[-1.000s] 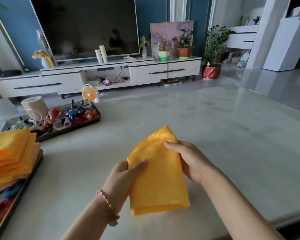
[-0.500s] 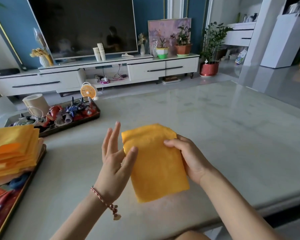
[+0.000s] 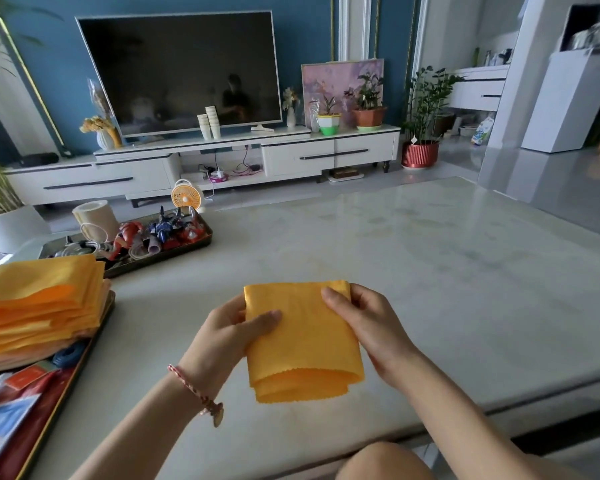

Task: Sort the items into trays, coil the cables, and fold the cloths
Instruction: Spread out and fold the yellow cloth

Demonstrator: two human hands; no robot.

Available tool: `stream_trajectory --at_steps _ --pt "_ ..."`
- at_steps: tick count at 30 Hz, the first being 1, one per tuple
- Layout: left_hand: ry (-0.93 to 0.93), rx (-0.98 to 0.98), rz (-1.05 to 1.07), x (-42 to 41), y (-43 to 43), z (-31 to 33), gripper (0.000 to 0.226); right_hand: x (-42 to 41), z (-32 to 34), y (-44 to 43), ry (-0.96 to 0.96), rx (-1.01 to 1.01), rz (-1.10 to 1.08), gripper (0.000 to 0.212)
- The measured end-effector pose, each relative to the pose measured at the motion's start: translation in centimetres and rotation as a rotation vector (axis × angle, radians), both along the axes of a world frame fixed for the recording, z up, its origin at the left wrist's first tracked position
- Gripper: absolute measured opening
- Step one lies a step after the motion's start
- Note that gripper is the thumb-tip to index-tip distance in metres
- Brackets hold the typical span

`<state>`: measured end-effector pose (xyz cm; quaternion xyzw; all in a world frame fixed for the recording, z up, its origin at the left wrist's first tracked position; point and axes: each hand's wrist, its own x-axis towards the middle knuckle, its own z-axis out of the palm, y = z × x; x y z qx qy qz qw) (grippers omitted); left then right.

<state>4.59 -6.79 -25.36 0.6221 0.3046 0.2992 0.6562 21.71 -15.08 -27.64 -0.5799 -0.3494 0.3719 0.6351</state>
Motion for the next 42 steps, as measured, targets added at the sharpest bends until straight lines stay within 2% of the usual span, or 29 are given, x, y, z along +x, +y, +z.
stream_trajectory --at_steps 3,5,7,10,14,16,19,21,23,28,33,36,39,42 --pt "-0.037 -0.104 -0.137 -1.5 -1.0 0.6 0.056 -0.7 1.4 -1.4 0.059 -0.048 0.067 0.016" --pt "-0.04 -0.111 -0.148 -2.5 -1.0 1.1 0.066 -1.1 2.3 -1.8 0.064 -0.101 0.208 0.027" --pt "-0.054 -0.113 -0.123 -3.8 -0.9 1.8 0.065 -2.1 3.4 -1.9 0.032 -0.136 0.321 0.042" --pt "-0.046 -0.105 0.001 -7.2 -0.4 2.7 0.066 -5.5 4.8 -0.4 -0.058 -0.145 0.391 0.056" --pt "-0.055 -0.096 0.276 -12.0 0.2 3.3 0.084 -10.4 5.8 2.9 -0.089 -0.121 0.407 0.076" --pt "-0.047 -0.07 0.396 -13.8 0.5 3.2 0.085 -12.3 6.2 4.2 -0.132 -0.123 0.423 0.071" --pt "-0.045 -0.047 0.534 -17.5 1.2 3.0 0.071 -16.2 6.4 6.3 -0.231 -0.151 0.505 0.037" --pt "0.024 -0.012 0.601 -19.1 1.9 2.7 0.07 -18.0 6.2 7.4 -0.31 -0.154 0.554 0.016" --pt "0.107 0.091 0.657 -20.3 3.0 2.3 0.075 -19.7 5.9 8.7 -0.353 -0.16 0.581 0.011" --pt "0.241 0.346 0.677 -21.5 7.1 3.3 0.04 -22.2 6.2 13.7 -0.466 -0.073 0.47 0.024" --pt "0.312 0.495 0.749 -23.1 13.4 4.4 0.04 -24.5 7.2 20.2 -0.69 0.038 0.365 0.038" --pt "0.44 0.589 0.762 -23.7 16.8 5.1 0.042 -25.6 7.8 23.1 -0.821 0.039 0.304 0.042" --pt "0.53 0.526 0.735 -24.3 20.2 4.7 0.047 -26.7 7.3 25.9 -0.876 -0.019 0.257 0.038" --pt "0.963 0.425 0.629 -24.1 21.8 2.7 0.045 -27.3 5.2 27.0 -1.061 -0.295 0.289 0.034"
